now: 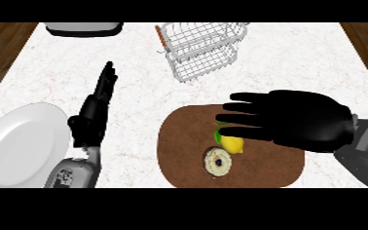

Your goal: Pick the lemon from the cutting board and place it in the tiered basket

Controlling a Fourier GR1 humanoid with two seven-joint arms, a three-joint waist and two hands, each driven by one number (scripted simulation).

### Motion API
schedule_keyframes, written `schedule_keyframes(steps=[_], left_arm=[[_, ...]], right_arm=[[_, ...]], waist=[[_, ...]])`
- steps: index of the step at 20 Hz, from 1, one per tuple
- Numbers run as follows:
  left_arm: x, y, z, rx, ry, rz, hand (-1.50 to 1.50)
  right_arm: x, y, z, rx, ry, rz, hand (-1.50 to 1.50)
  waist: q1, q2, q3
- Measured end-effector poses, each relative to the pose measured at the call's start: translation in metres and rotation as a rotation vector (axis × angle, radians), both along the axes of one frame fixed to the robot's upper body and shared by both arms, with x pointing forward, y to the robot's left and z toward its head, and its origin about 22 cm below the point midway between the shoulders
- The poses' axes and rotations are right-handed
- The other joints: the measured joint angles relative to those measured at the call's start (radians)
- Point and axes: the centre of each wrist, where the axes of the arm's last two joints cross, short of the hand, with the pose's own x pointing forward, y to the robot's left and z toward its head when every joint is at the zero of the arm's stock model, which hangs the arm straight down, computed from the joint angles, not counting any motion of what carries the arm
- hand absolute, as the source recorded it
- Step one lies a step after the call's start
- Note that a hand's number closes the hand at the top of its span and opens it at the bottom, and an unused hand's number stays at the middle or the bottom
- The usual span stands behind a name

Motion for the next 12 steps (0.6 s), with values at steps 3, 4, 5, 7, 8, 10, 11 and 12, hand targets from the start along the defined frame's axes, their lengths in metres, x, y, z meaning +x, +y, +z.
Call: schedule_keyframes(steps=[3,4,5,7,8,10,11,12], left_arm=[[0.002,-0.002,0.002,0.002,-0.001,-0.001,0.00],[0.001,0.002,0.001,0.000,0.000,-0.003,0.00],[-0.001,0.002,-0.001,0.001,0.000,-0.003,0.00],[-0.001,0.002,-0.004,0.000,-0.001,-0.004,0.00],[-0.001,0.000,-0.004,0.001,-0.001,-0.003,0.00],[-0.001,0.002,-0.001,0.003,-0.002,-0.005,0.00],[-0.005,0.000,-0.001,0.001,0.002,-0.004,0.00],[-0.005,-0.001,-0.001,0.002,0.003,0.000,0.00]], right_arm=[[0.006,-0.001,-0.008,0.003,-0.011,-0.030,-1.50],[0.011,-0.002,-0.011,0.001,-0.012,-0.039,-1.50],[0.017,-0.001,-0.012,-0.002,-0.010,-0.049,-1.50],[0.025,0.001,-0.022,-0.010,-0.006,-0.057,-1.50],[0.028,0.004,-0.025,-0.012,0.001,-0.060,-1.50],[0.028,0.004,-0.028,-0.025,0.015,-0.068,-1.50],[0.030,0.003,-0.030,-0.029,0.020,-0.071,-1.50],[0.031,0.003,-0.033,-0.030,0.022,-0.071,-1.50]], waist=[[-0.002,0.000,0.000],[-0.001,0.000,0.000],[0.001,0.000,0.000],[0.001,0.000,0.000],[0.001,0.000,0.000],[0.000,-0.001,0.000],[0.000,-0.001,0.000],[0.000,-0.001,0.000]])
